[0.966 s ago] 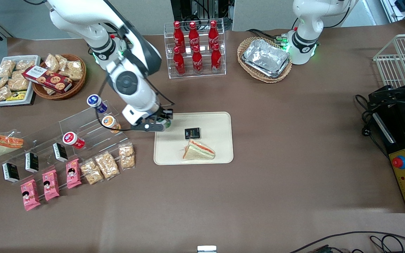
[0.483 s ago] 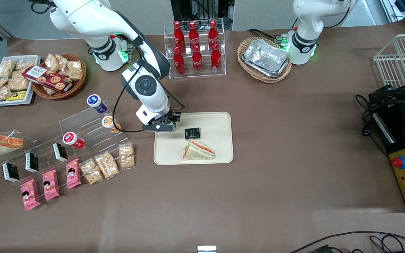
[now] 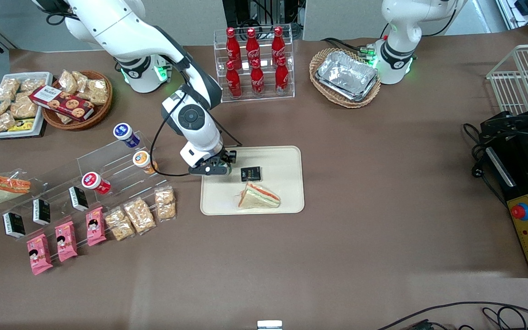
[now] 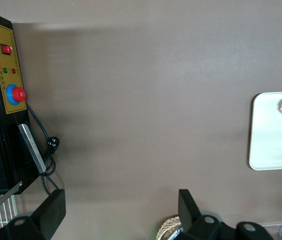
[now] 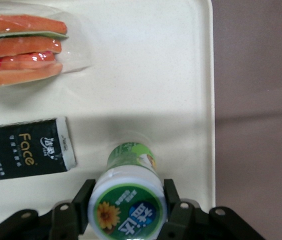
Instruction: Place green gum on tray
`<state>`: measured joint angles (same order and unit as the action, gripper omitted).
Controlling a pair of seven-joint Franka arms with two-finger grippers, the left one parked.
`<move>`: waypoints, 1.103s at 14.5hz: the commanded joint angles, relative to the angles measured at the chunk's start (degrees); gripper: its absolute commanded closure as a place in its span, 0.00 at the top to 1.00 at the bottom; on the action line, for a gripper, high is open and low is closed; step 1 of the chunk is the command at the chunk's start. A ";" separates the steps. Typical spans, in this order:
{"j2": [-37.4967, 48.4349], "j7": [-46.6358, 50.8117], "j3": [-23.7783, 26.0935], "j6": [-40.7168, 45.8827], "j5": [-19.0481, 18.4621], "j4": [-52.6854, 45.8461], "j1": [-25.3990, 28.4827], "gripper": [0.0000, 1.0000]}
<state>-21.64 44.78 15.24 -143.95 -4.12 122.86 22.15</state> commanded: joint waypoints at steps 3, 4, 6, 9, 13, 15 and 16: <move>-0.60 2.24 -0.13 -0.90 -1.94 -1.22 -0.71 0.99; -0.16 1.98 -0.21 -0.46 -1.86 -1.57 -0.79 0.99; 2.82 1.19 -0.65 1.55 -1.94 -1.74 -2.98 0.99; 8.61 -3.09 -0.65 9.53 -1.42 -3.32 -7.46 0.99; 14.07 -12.40 -0.65 23.33 1.03 -8.23 -13.70 1.00; 16.79 -20.05 -0.65 30.19 5.24 -10.61 -18.61 1.00; 18.03 -23.56 -0.65 32.83 6.22 -11.67 -21.33 1.00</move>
<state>-6.88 30.24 14.17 -118.83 -1.89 114.12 7.03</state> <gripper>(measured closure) 0.004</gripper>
